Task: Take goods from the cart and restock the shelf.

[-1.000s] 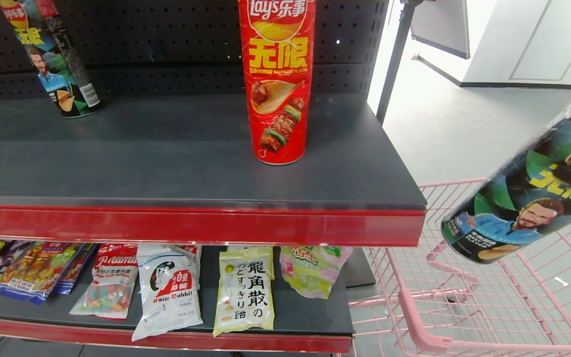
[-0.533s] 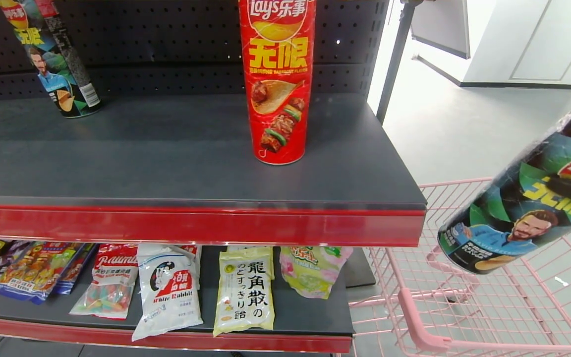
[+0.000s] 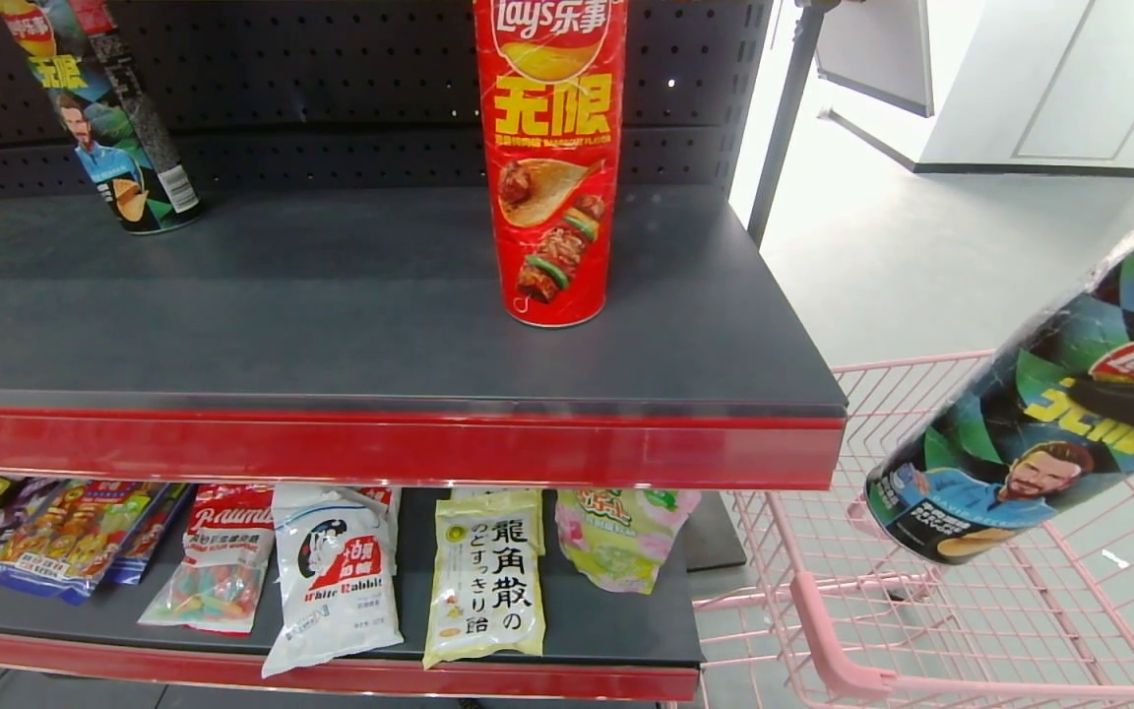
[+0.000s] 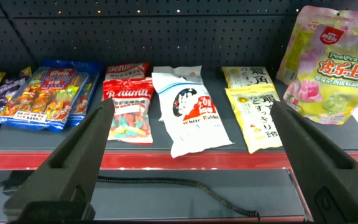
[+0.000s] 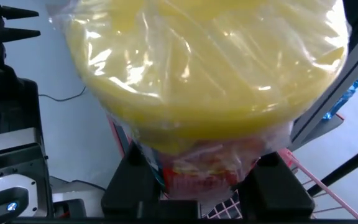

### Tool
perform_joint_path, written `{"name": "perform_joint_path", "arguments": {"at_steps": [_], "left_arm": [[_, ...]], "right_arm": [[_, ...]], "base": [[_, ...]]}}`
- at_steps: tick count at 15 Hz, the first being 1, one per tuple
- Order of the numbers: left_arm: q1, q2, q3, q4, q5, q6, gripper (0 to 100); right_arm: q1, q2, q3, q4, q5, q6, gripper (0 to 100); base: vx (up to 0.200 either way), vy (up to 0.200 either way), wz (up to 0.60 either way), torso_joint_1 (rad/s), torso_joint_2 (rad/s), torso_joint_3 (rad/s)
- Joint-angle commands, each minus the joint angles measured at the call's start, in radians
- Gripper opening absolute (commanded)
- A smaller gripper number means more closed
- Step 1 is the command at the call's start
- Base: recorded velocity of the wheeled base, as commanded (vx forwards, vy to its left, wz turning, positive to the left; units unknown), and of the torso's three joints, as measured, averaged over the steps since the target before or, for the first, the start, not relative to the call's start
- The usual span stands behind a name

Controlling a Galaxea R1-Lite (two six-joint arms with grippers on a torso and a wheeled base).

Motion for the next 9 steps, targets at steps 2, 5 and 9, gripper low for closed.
{"name": "perform_joint_path", "arguments": {"at_steps": [2,5,9], "left_arm": [[0.000,0.001,0.000,0.000,0.000,0.000,100],[0.000,0.001,0.000,0.000,0.000,0.000,100],[0.000,0.001,0.000,0.000,0.000,0.000,100]], "right_arm": [[0.002,0.000,0.073,-0.006,-0.068,-0.007,0],[0.001,0.007,0.093,-0.032,-0.082,-0.008,0],[0.002,0.010,0.077,-0.032,-0.084,-0.007,0]], "base": [[0.000,0.000,0.00,0.000,0.00,0.000],[0.000,0.000,0.00,0.000,0.00,0.000],[0.000,0.000,0.00,0.000,0.00,0.000]]}}
